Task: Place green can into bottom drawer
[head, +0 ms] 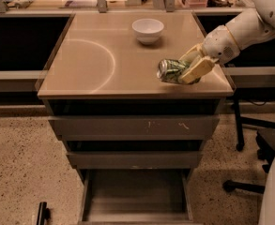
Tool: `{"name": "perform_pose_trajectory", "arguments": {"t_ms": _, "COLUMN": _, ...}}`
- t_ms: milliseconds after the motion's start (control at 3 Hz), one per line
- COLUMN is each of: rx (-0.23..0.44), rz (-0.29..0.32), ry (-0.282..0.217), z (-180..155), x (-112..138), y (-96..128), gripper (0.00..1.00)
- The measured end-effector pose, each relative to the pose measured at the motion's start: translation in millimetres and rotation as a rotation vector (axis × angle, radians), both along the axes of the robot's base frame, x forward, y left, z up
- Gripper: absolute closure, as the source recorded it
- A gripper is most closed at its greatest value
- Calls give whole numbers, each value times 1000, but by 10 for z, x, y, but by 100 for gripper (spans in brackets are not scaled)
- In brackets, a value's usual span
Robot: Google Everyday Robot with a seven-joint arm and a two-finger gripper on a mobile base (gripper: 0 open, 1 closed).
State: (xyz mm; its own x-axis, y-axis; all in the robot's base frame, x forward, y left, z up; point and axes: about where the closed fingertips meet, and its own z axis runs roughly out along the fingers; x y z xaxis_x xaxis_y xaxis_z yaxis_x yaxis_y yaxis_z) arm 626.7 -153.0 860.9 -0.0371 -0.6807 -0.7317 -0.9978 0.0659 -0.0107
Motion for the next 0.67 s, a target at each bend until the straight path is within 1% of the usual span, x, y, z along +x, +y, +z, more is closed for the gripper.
{"name": "perform_pose_trajectory", "arguments": {"t_ms": 333, "rx": 1, "rz": -1, "ry": -3, "z": -2, "x": 11, "y": 5, "gripper": 100}}
{"name": "perform_pose_trajectory", "arguments": {"t_ms": 667, "rx": 4, "rz": -3, "ry": -4, "z": -93, "x": -108, "y": 44, "gripper": 100}}
